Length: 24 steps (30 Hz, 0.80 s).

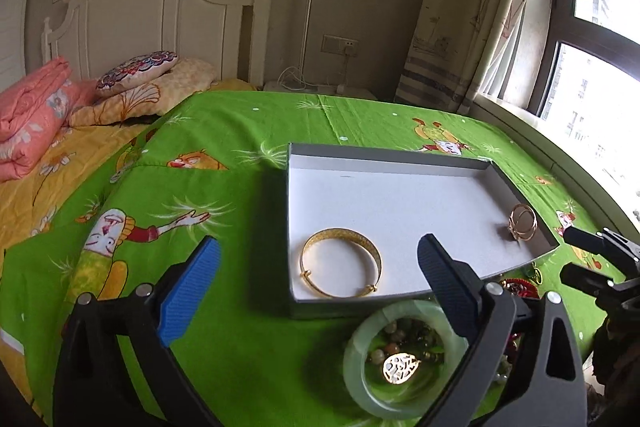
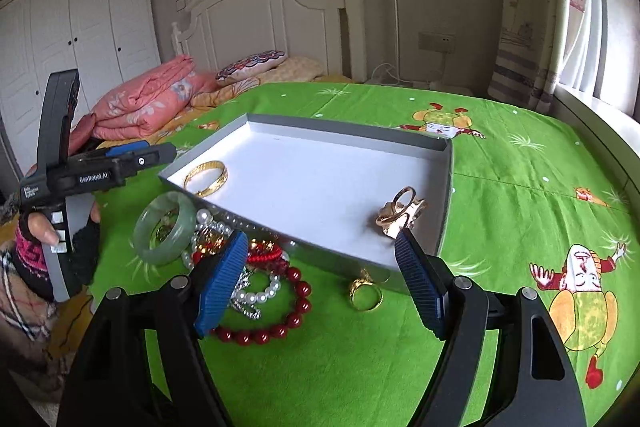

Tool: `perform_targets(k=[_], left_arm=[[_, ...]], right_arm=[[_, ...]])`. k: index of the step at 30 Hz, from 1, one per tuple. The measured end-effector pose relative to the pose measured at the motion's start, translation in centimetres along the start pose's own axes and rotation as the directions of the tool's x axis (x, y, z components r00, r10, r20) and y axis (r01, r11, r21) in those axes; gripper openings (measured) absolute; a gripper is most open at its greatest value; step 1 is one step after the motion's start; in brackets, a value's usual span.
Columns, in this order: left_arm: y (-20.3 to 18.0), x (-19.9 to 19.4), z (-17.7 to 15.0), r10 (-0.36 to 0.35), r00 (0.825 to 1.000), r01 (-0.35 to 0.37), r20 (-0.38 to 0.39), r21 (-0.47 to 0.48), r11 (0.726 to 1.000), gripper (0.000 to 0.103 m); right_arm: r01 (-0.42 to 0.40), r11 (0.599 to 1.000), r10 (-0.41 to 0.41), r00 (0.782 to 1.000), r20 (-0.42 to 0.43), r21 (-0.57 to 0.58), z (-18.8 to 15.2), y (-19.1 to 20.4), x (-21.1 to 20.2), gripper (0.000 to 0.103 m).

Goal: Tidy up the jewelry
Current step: 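Lower the left tool onto the pale jade bangle and grasp it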

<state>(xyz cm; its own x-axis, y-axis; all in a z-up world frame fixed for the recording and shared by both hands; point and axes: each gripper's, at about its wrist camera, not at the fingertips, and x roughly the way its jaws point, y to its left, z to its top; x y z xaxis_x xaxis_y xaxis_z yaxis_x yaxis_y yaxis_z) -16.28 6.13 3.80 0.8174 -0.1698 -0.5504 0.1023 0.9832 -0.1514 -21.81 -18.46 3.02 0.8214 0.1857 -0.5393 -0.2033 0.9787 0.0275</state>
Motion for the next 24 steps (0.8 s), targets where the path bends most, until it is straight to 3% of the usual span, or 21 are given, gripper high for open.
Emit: perform_targets(k=[4,9,12,15,18,24], left_arm=[[0.5,-2.2,-2.1,-0.033,0.999,0.032,-0.029,-0.027,0.999,0.100],[-2.6,-2.6,-4.2,-0.066,0.994,0.070,-0.086,0.045,0.996,0.101],[-5.1,-1.6,-5.2,-0.013,0.993,0.030,-0.117,0.140,0.990,0.101],[-6.5,-0.3,-5.7,0.030,0.989,-0.005,-0.144,0.176,0.984,0.101],[-6.5,1.1,-5.9,0.064,0.982,-0.037,-0.176,0.153,0.988,0.100],[-4.8,0.6,-6.1,0.020,0.986,-0.007,-0.163,0.080,0.997,0.094]], right_arm=[[-0.002,0.995,0.007,0.999,0.049,-0.096,-0.6,2.0,-0.9,0.073],[0.004,0.994,-0.001,1.000,0.022,-0.108,-0.7,2.1,-0.2,0.073],[-0.001,0.995,0.004,1.000,0.027,-0.103,-1.0,2.0,-0.6,0.073],[0.000,0.996,0.002,1.000,0.029,-0.089,-1.4,1.6,-0.9,0.073],[-0.001,0.997,0.003,1.000,0.024,-0.074,-1.6,1.2,-0.9,0.073],[0.005,0.993,-0.005,1.000,0.008,-0.121,-1.5,2.4,-0.3,0.073]])
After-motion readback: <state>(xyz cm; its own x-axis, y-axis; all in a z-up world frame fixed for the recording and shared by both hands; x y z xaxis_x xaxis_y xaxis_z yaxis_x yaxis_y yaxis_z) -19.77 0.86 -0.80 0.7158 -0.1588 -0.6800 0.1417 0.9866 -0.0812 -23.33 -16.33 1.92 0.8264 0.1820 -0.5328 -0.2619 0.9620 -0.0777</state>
